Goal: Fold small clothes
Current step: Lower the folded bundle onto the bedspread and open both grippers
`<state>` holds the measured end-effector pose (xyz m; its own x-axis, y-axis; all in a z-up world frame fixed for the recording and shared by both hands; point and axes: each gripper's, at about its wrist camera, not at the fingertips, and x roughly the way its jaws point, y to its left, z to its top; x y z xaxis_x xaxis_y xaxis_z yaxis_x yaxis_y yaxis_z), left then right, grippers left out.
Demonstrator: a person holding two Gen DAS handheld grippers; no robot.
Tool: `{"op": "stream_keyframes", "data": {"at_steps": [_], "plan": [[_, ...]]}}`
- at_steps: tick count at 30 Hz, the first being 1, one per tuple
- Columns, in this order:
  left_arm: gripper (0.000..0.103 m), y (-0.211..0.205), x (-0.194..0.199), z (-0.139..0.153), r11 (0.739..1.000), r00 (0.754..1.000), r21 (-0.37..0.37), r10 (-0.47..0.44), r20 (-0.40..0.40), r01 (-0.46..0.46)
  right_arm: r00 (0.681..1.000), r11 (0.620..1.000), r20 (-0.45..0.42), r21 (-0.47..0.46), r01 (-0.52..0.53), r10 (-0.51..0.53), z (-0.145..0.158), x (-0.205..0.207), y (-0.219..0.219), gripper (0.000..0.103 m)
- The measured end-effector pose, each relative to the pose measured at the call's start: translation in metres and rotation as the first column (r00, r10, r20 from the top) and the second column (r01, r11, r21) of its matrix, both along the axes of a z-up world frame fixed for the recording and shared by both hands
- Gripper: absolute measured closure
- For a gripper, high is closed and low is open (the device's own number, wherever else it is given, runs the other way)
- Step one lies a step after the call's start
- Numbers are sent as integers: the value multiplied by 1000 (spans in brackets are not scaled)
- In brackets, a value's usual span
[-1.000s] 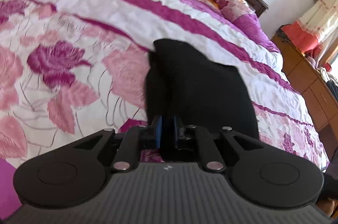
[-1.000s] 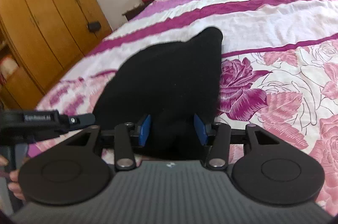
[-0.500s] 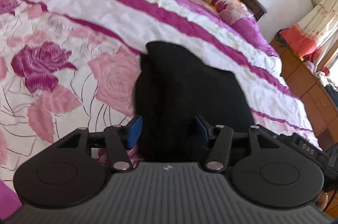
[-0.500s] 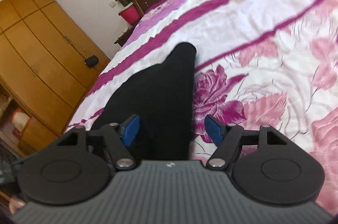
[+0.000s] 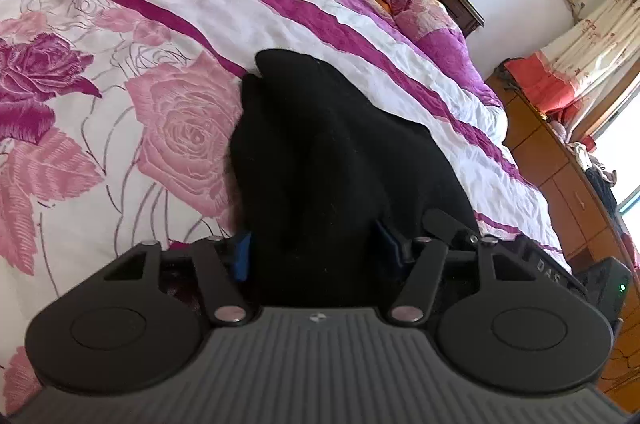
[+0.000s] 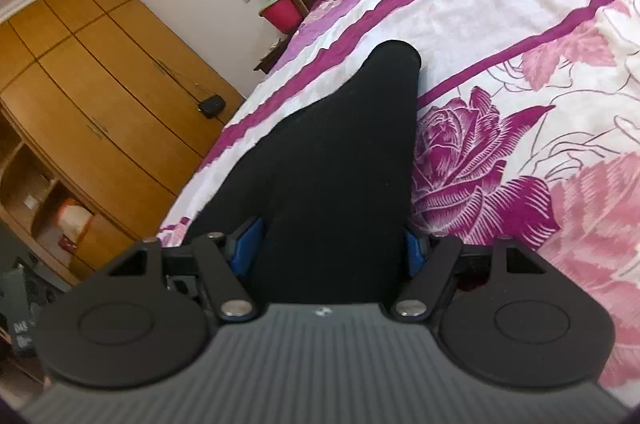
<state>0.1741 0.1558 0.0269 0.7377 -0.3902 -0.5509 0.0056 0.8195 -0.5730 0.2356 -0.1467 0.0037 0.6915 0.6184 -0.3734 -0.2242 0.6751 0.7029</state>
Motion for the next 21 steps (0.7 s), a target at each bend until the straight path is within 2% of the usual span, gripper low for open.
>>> {"op": "stream_keyframes", "data": {"at_steps": [1, 3, 5, 12, 21], "plan": [[51, 0, 0, 0, 1000, 1000, -15, -12, 0, 12, 1000, 1000, 0, 5, -4, 4, 1, 0, -2, 40], [58, 1, -2, 1, 999, 1000, -39, -19, 5, 19, 1000, 1000, -9, 19, -1, 1, 7, 0, -5, 56], [59, -1, -6, 6, 998, 1000, -60, -19, 18, 21, 1000, 1000, -7, 1, 3, -3, 17, -3, -7, 62], [61, -28, -28, 23, 993, 997, -92, -67, 41, 71, 999, 995, 31, -103, 9, -6, 60, -29, -23, 63], [61, -84, -80, 31, 980, 988, -130, -144, 61, 151, 1000, 981, -11, -192, 7, -9, 76, -82, -73, 63]]}}
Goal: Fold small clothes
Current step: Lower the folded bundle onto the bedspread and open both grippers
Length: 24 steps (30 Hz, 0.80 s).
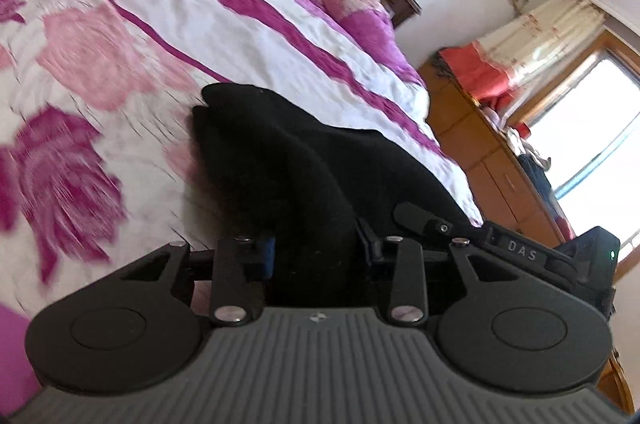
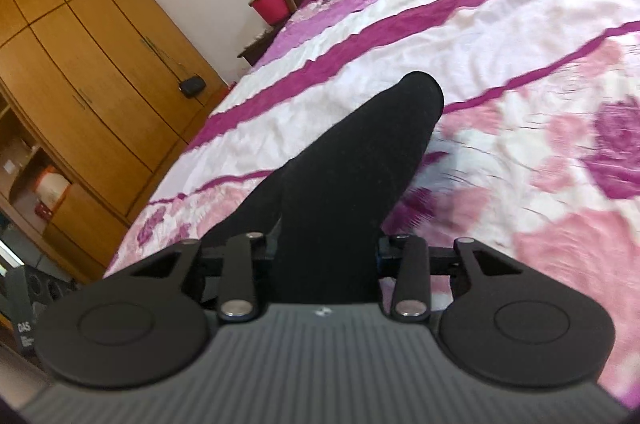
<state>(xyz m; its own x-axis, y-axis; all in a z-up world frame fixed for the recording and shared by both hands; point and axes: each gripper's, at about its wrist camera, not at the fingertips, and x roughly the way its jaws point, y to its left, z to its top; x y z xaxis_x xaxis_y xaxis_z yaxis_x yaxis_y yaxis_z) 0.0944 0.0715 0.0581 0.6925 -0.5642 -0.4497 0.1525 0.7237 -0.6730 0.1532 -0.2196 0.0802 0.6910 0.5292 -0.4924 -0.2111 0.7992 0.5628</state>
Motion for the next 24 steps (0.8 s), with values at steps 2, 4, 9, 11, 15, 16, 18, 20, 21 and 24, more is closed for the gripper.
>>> {"op": "stream_keyframes", "data": {"at_steps": [2, 4, 9, 11, 15, 16, 18, 20, 21, 24], "plan": [[61, -17, -13, -1, 999, 1000, 15, -31, 1, 31, 1000, 999, -3, -40, 2, -2, 2, -9, -8, 63], [61, -32, -25, -4, 997, 998, 56, -56, 6, 55, 1000, 997, -11, -77, 13, -13, -1, -19, -18, 63], [60, -59, -42, -21, 970, 998, 236, -57, -19, 60, 997, 997, -77, -76, 25, -31, -29, -25, -28, 60], [60, -65, -45, -25, 953, 999, 298, -47, -20, 51, 997, 994, -69, -103, 28, -35, -43, -27, -26, 54], [59, -69, -52, -27, 932, 999, 362, -36, -15, 39, 999, 991, -9, -131, 35, -36, -59, -36, -21, 46], [59, -68, -54, -26, 928, 999, 370, -33, -12, 35, 999, 991, -8, -126, 40, -41, -59, -39, -24, 46], [58, -68, -56, -24, 923, 1000, 385, -25, -7, 25, 999, 991, -11, -125, 45, -47, -55, -41, -26, 43], [58, -68, -59, -18, 920, 1000, 393, -13, -2, 13, 998, 989, -6, -138, 54, -55, -49, -47, -28, 41], [58, -67, -63, -14, 919, 1000, 395, -9, 6, 5, 998, 987, 2, -151, 62, -62, -46, -51, -28, 41], [58, -69, -70, -5, 905, 999, 426, 1, 37, -17, 996, 979, 29, -189, 83, -79, -40, -66, -29, 41]]}}
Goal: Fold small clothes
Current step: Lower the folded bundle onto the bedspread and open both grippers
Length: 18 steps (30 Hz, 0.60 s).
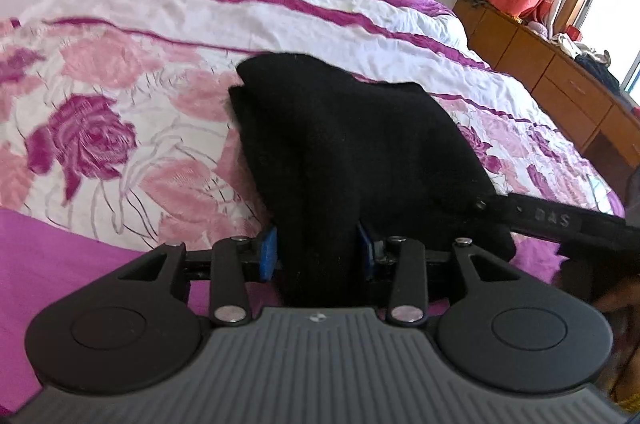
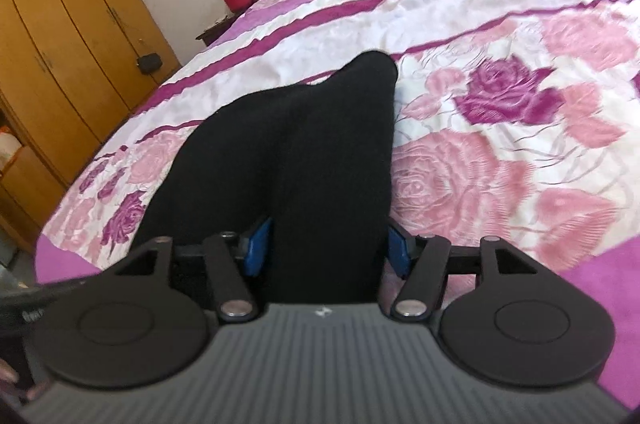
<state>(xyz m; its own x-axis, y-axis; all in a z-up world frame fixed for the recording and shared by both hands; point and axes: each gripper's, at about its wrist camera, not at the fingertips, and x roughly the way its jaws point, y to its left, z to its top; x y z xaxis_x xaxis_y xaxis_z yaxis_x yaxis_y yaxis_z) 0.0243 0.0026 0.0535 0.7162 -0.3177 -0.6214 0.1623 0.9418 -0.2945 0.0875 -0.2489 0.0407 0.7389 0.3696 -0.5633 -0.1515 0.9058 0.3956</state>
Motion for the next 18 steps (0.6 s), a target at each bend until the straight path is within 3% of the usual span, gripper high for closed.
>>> {"op": "stream_keyframes", "data": {"at_steps": [4, 11, 18], "plan": [[58, -2, 2, -3, 999, 999, 46, 18, -27, -17, 1000, 999, 7, -42, 10, -10, 3, -17, 0, 41], [55, 2, -4, -2, 998, 998, 36, 49, -47, -47, 1000, 998, 10, -59, 30, -30, 3, -33, -4, 41], [55, 7, -27, 13, 996, 996, 58, 76, -49, -73, 997, 996, 69, -75, 40, -35, 20, -55, -1, 41]]}}
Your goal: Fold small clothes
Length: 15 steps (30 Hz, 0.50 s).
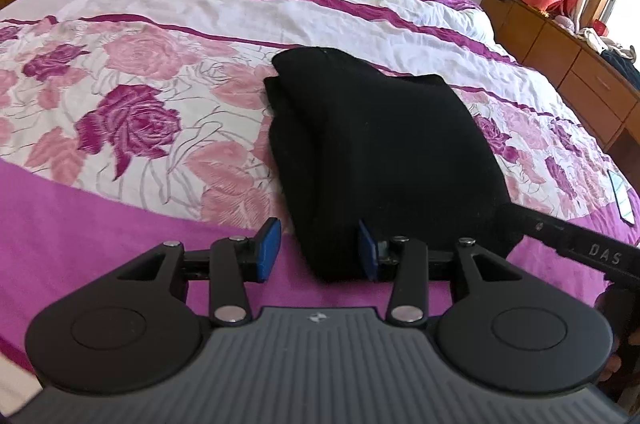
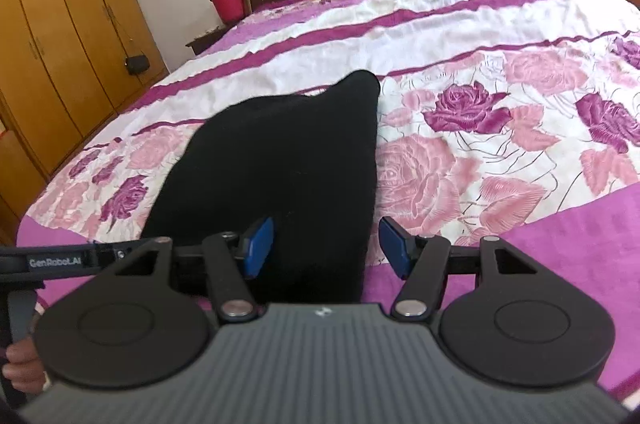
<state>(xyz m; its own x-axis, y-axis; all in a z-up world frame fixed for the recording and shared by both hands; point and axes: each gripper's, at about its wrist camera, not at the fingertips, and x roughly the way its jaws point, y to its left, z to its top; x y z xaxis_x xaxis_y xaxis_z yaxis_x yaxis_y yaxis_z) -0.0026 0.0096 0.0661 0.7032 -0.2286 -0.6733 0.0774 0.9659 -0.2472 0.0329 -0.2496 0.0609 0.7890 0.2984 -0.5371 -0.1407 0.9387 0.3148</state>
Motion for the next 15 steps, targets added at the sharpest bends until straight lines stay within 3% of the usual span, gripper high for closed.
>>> {"op": "stream_keyframes", "data": {"at_steps": [8, 15], "plan": [[44, -7, -27, 7, 997, 1000, 76, 18, 20, -19, 1000, 1000, 15, 23, -1, 1, 10, -25, 1, 41], [31, -16, -37, 5, 993, 999, 109, 44, 5, -45, 1000, 999, -2, -41, 1, -1, 4, -43, 8, 35]]}}
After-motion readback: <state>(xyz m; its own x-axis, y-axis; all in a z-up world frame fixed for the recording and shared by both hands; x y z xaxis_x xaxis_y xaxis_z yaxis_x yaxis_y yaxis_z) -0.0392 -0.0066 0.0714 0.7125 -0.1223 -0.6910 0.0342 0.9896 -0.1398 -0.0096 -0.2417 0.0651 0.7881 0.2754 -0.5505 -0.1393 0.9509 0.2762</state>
